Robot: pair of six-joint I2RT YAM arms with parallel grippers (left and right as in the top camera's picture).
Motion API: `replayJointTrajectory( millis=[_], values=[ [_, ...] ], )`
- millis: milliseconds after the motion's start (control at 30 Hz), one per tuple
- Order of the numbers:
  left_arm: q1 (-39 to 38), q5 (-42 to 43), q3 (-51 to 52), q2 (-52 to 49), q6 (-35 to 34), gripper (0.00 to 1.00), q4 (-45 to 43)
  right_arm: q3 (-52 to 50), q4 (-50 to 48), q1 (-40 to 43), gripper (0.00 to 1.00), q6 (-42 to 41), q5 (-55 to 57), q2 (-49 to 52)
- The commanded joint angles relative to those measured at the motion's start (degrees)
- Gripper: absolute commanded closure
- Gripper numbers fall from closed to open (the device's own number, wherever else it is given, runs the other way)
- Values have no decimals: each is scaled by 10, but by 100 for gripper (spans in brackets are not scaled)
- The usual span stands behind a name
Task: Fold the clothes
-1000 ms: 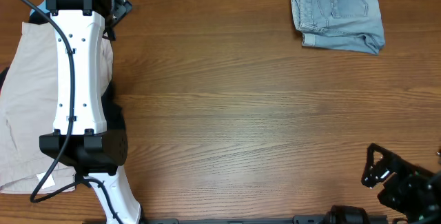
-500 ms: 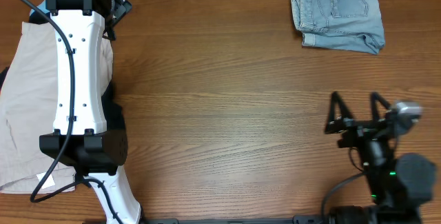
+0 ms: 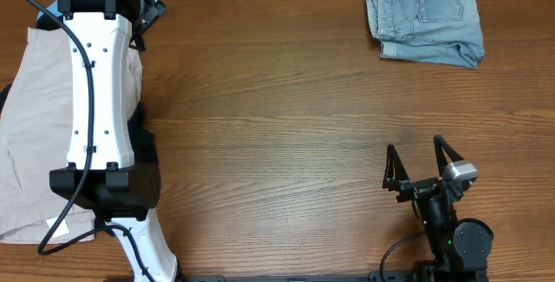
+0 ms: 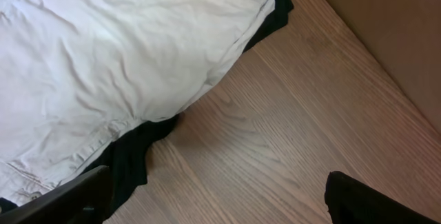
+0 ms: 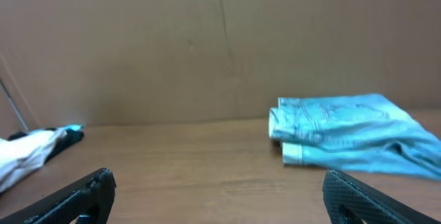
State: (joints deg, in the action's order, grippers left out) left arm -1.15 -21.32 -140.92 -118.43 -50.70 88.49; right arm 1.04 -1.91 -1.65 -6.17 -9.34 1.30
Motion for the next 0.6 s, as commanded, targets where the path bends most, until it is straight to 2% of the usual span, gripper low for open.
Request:
replayJointTrajectory(
  millis=[0,133,567],
  values=[
    [-4,-11,-1,-4,-8,0,0,-6,8,-2,0,7,25,-12],
    [-4,-11,-1,-4,-7,0,0,-6,60,-2,0,5,37,-12],
    [-4,-11,-1,-4,-7,0,0,-6,61,-1,0,0,37,-11]
  ],
)
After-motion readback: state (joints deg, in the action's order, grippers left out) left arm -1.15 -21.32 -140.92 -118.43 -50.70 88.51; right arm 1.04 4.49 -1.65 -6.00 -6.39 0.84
